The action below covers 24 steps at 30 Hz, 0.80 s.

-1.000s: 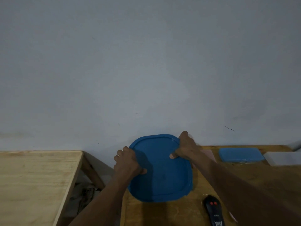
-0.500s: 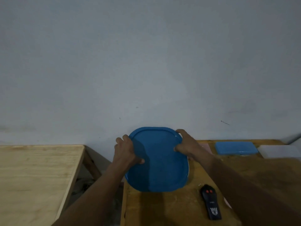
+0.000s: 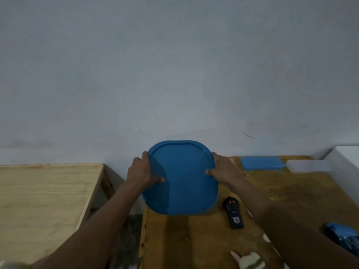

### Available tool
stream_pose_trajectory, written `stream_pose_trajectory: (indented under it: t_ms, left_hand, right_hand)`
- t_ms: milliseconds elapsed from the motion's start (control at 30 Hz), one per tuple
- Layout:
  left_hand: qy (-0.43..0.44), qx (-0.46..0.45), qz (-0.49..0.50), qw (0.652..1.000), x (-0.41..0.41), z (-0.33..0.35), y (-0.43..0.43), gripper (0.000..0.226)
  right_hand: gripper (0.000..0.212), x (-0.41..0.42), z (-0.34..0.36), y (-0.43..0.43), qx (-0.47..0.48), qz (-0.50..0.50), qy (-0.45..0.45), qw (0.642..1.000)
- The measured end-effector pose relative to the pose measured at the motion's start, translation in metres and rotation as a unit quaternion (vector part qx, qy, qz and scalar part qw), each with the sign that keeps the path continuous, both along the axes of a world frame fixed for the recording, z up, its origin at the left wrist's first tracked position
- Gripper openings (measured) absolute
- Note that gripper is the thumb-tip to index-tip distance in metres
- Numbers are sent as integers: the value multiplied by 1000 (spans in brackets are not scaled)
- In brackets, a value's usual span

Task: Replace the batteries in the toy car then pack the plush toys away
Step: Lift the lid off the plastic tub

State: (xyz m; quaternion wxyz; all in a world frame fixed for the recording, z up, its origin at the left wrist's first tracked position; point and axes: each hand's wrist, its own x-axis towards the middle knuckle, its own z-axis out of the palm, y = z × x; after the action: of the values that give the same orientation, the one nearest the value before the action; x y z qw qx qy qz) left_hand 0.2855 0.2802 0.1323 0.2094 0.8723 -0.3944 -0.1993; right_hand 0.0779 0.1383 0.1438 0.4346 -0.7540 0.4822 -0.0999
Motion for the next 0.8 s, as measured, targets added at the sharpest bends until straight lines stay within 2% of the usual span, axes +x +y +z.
stream_pose_trajectory:
  t_ms: [100, 200, 300, 433, 533, 667, 800]
  left_hand:
    - [-16, -31, -2, 999, -18, -1, 24, 77]
    - [18, -21, -14, 1000, -45, -4, 50, 83]
    - [45, 20, -32, 998, -77, -12, 82, 101]
    - [45, 38, 4, 998, -119, -25, 125, 104]
    - [49, 64, 35, 996, -140, -39, 154, 95]
    - [44, 92, 59, 993, -150, -55, 179, 85]
    - [53, 90, 70, 992, -151, -69, 186, 86]
  right_hand:
    - [47, -27, -1, 19, -39, -4, -31, 999]
    - [48, -54, -7, 43, -94, -23, -20, 995]
    - [52, -82, -22, 65, -67, -4, -11, 998]
    - [60, -112, -44, 93, -27, 63, 13, 998]
    - [53, -125, -61, 116, -24, 57, 8, 998]
    - [42, -130, -78, 145, -66, 19, 38, 997]
    - [24, -124, -91, 156, -86, -8, 72, 994]
